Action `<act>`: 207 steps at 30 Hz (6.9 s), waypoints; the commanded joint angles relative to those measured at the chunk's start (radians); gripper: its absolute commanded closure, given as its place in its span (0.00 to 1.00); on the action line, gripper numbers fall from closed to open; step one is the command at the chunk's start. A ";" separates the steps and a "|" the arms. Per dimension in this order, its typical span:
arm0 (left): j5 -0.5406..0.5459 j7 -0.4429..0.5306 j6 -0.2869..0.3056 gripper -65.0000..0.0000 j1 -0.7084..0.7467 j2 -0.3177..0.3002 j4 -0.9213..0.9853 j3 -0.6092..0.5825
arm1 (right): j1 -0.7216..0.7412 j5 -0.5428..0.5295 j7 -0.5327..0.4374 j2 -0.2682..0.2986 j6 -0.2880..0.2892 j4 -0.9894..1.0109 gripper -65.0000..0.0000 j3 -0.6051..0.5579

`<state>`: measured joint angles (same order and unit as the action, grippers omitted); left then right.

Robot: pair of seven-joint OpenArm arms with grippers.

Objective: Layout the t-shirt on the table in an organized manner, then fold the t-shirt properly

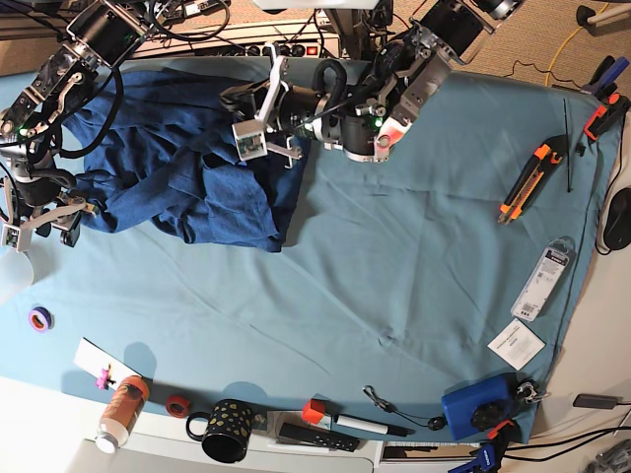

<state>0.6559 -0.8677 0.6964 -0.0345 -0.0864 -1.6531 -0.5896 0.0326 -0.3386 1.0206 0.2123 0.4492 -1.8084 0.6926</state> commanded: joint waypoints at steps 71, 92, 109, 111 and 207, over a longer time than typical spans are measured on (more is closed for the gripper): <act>-0.469 0.190 -0.348 1.00 0.000 0.070 0.000 0.041 | 0.011 -0.013 -0.024 0.014 0.003 -0.016 0.52 0.000; -0.589 0.262 -0.486 1.00 -0.135 0.169 0.017 -0.140 | 0.011 -0.012 -0.019 -0.032 0.004 -0.016 0.52 0.000; -0.595 0.180 -0.520 1.00 -0.148 0.101 0.016 0.236 | -0.014 -0.714 0.315 -0.083 0.249 -0.016 1.00 -0.003; -0.592 0.180 -0.520 1.00 -0.148 0.060 0.016 0.262 | -0.052 -0.772 0.339 -0.097 0.249 -0.016 1.00 -0.029; -0.521 0.197 -0.513 1.00 -0.062 -0.075 0.016 0.286 | -0.124 0.184 0.016 -0.118 -0.124 -0.018 1.00 -0.599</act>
<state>0.1253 -0.6949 0.1829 -0.0788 -0.1616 -1.6199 -0.3061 -0.1047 -0.1532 1.0512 0.0883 0.3286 -1.8084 0.0906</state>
